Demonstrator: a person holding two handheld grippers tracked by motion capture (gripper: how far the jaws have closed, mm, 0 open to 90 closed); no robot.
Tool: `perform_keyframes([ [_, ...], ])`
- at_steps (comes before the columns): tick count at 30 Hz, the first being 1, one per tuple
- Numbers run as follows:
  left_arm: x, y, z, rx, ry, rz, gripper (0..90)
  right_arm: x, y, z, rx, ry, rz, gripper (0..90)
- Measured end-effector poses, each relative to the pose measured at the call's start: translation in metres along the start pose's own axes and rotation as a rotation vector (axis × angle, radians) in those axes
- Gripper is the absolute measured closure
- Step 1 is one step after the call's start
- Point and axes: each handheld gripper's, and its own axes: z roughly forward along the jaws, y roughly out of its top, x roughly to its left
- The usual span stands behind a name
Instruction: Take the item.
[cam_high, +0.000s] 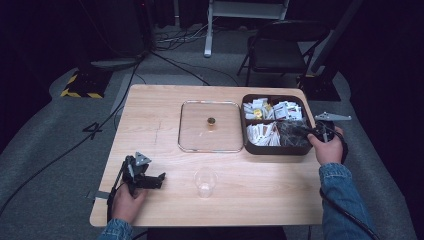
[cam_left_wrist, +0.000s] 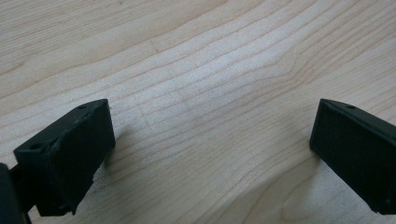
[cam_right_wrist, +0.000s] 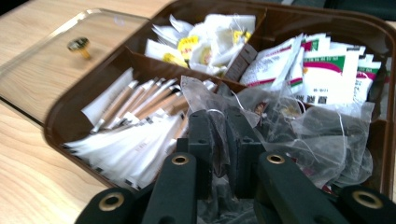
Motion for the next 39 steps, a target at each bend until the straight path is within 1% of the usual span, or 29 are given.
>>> perform_keyframes([
  [3, 0.000, 0.000, 0.000, 0.000, 0.000, 0.000, 0.2, 0.002, 0.002, -0.005, -0.028, 0.018, 0.008, 83.1],
  [5, 0.000, 0.000, 0.000, -0.001, 0.000, 0.000, 0.2, 0.005, 0.003, -0.008, -0.037, 0.032, 0.008, 83.4],
  [8, 0.000, 0.000, 0.000, 0.000, 0.001, 0.000, 0.3, 0.010, 0.006, -0.012, -0.058, 0.056, -0.005, 83.9],
  [9, 0.000, 0.000, 0.000, 0.001, 0.000, 0.001, 0.2, 0.015, 0.008, -0.015, -0.060, 0.068, -0.010, 83.9],
  [12, 0.000, 0.000, 0.000, 0.000, 0.001, 0.001, 0.3, 0.020, 0.010, -0.018, -0.069, 0.082, -0.015, 84.1],
  [16, 0.000, 0.000, 0.000, -0.001, 0.002, 0.003, 0.3, 0.030, 0.014, -0.024, -0.085, 0.107, -0.042, 84.3],
  [17, 0.000, 0.000, 0.000, 0.000, 0.002, 0.002, 0.3, 0.033, 0.015, -0.025, -0.092, 0.118, -0.049, 84.3],
  [18, 0.000, 0.000, 0.000, 0.000, 0.002, 0.000, 0.4, 0.039, 0.018, -0.028, -0.097, 0.133, -0.051, 84.4],
  [19, 0.000, -0.001, 0.000, 0.000, 0.001, 0.000, 0.4, 0.039, 0.018, -0.028, -0.097, 0.133, -0.051, 84.4],
  [20, 0.000, -0.001, 0.000, 0.000, 0.001, 0.000, 0.4, 0.045, 0.020, -0.030, -0.102, 0.146, -0.066, 84.5],
  [21, -0.001, -0.001, -0.001, 0.001, 0.001, 0.000, 0.4, 0.048, 0.020, -0.031, -0.102, 0.152, -0.067, 84.6],
  [22, 0.000, -0.001, -0.001, 0.000, 0.004, 0.005, 0.4, 0.048, 0.020, -0.031, -0.102, 0.152, -0.067, 84.6],
  [23, 0.000, -0.001, -0.001, -0.001, 0.005, 0.005, 0.4, 0.051, 0.021, -0.032, -0.104, 0.155, -0.072, 84.6],
  [24, 0.000, -0.001, -0.001, 0.000, 0.005, 0.005, 0.4, 0.059, 0.023, -0.034, -0.095, 0.161, -0.074, 84.7],
  [25, 0.000, -0.001, -0.001, -0.001, 0.005, 0.005, 0.4, 0.059, 0.023, -0.034, -0.095, 0.161, -0.074, 84.7],
  [28, 0.000, -0.001, -0.001, 0.001, 0.005, 0.007, 0.4, 0.072, 0.025, -0.036, -0.079, 0.160, -0.077, 84.9],
  [29, 0.000, -0.001, -0.001, 0.001, 0.004, 0.007, 0.4, 0.082, 0.027, -0.037, -0.077, 0.169, -0.081, 85.2],
  [31, 0.000, -0.001, -0.001, 0.001, 0.004, 0.008, 0.4, 0.091, 0.029, -0.037, -0.078, 0.181, -0.089, 85.6],
  [32, 0.000, -0.001, -0.001, 0.001, 0.005, 0.009, 0.4, 0.091, 0.029, -0.037, -0.078, 0.181, -0.089, 85.6],
  [33, 0.000, -0.001, -0.001, 0.002, 0.004, 0.009, 0.4, 0.095, 0.031, -0.037, -0.077, 0.189, -0.094, 88.3],
  [36, 0.000, -0.001, -0.001, -0.001, 0.003, 0.004, 0.2, 0.108, 0.034, -0.037, -0.077, 0.216, -0.112, 89.2],
  [37, 0.000, -0.001, -0.001, 0.000, 0.002, 0.004, 0.2, 0.117, 0.036, -0.037, -0.077, 0.231, -0.127, 89.4],
  [38, 0.000, -0.001, -0.001, 0.001, 0.002, 0.005, 0.2, 0.121, 0.037, -0.036, -0.077, 0.237, -0.128, 89.4],
  [39, 0.000, 0.000, -0.001, 0.000, 0.002, 0.004, 0.2, 0.121, 0.037, -0.036, -0.077, 0.237, -0.128, 89.4],
])
